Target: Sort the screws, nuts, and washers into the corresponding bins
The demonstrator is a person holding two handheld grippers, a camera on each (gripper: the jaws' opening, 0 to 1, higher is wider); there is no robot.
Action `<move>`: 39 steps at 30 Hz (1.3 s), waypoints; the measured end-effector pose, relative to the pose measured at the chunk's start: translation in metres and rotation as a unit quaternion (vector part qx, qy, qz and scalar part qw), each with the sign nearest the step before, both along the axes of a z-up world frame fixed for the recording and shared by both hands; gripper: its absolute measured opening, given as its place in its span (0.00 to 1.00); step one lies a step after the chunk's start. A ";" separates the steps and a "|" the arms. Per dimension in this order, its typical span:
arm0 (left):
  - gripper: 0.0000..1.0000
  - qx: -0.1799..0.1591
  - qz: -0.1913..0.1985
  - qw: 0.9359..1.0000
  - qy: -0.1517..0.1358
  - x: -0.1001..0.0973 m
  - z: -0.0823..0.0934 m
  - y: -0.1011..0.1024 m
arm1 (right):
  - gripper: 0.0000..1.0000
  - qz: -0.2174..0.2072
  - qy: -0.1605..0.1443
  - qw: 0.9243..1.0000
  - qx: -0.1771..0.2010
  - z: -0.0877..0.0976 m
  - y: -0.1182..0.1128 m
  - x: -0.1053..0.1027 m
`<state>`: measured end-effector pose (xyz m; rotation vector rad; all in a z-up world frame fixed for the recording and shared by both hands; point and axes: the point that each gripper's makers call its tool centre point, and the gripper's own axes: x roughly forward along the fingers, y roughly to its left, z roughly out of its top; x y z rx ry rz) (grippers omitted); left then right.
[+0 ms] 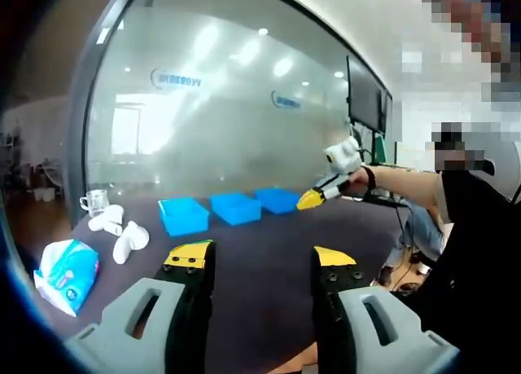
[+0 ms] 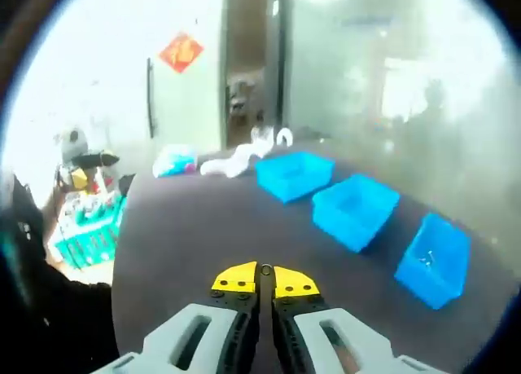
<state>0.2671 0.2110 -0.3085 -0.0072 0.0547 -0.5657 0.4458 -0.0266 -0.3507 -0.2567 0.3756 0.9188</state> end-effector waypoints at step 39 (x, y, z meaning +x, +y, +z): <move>0.46 0.004 0.018 1.000 0.012 0.006 -0.005 0.011 | 0.02 -0.162 -0.112 0.976 0.089 0.056 0.039 0.170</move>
